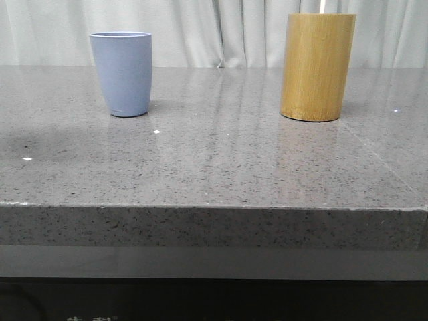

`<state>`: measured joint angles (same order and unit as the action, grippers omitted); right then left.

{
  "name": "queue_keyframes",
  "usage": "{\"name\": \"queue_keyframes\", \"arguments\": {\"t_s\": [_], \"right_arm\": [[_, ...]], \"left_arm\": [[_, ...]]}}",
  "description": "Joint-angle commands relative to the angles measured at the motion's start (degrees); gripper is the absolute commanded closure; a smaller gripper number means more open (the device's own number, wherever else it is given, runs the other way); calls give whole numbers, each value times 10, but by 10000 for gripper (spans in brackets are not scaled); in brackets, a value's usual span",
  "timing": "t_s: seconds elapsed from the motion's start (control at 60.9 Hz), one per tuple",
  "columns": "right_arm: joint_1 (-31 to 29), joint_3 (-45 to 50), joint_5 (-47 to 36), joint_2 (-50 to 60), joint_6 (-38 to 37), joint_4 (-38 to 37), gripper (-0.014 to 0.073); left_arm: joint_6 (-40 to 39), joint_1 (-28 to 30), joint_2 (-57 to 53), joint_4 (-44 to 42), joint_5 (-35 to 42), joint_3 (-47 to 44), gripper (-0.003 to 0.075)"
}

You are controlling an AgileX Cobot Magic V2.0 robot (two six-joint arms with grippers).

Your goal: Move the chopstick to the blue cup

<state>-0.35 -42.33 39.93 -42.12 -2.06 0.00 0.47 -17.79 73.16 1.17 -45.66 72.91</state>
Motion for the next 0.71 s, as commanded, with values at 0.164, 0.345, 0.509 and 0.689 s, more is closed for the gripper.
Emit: {"name": "queue_keyframes", "arguments": {"t_s": [0.164, 0.345, 0.509, 0.689], "right_arm": [[-4, -19, -32, 0, 7, -7, 68], [-4, -19, -32, 0, 7, -7, 68], [-4, -19, -31, 0, 7, -7, 68], [-4, -19, -30, 0, 7, -7, 68]], "left_arm": [[1, -4, 135, 2, -53, 185, 207], [1, -4, 226, 2, -101, 277, 207], [1, -4, 294, 2, -114, 342, 207], [1, -4, 344, 2, -130, 395, 220]]}}
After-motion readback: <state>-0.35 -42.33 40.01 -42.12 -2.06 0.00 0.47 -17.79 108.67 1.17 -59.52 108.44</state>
